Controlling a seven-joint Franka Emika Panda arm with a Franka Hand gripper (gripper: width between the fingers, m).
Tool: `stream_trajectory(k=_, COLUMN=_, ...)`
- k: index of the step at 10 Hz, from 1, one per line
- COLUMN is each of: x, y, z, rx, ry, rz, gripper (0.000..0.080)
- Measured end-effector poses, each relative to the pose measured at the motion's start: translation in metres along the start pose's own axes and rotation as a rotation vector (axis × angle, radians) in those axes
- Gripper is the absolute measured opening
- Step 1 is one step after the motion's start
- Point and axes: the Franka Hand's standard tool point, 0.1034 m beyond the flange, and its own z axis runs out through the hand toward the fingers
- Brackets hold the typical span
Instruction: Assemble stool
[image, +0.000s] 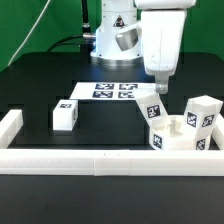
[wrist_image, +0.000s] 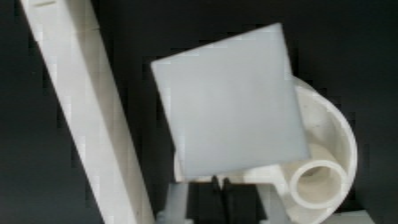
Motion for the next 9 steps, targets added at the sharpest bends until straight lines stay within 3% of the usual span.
stream_trajectory(k=2, x=-0.0008, y=-0.0003, z=-0.0005, rx=0.003, ry=-0.001, rz=0.005, gripper=0.0001)
stream_trajectory(k=3, x=-0.001, y=-0.0006, z=0.0, rx=0.004, ry=-0.001, rz=0.005, gripper=0.0084)
stream_trajectory(k=4, x=-0.001, y=-0.0007, z=0.0001, rx=0.004, ry=-0.001, rz=0.005, gripper=0.0221)
stream_trajectory(k=5, x=-0.0009, y=-0.0007, z=0.0003, rx=0.004, ry=-0.003, rz=-0.012, gripper=0.0221)
stream_trajectory(k=6, x=-0.0004, y=-0.0003, z=0.0006, rx=0.001, ry=-0.012, rz=-0.052, gripper=0.0411)
stream_trajectory(k=7, x=-0.0002, y=0.0004, z=0.0011, rx=-0.002, ry=-0.017, rz=-0.08, gripper=0.0411)
stream_trajectory(k=8, x=-0.0009, y=0.0003, z=0.0013, rx=-0.002, ry=-0.018, rz=-0.074, gripper=0.0579)
stream_trajectory(k=9, x=-0.001, y=0.0003, z=0.0014, rx=-0.002, ry=-0.018, rz=-0.074, gripper=0.0628)
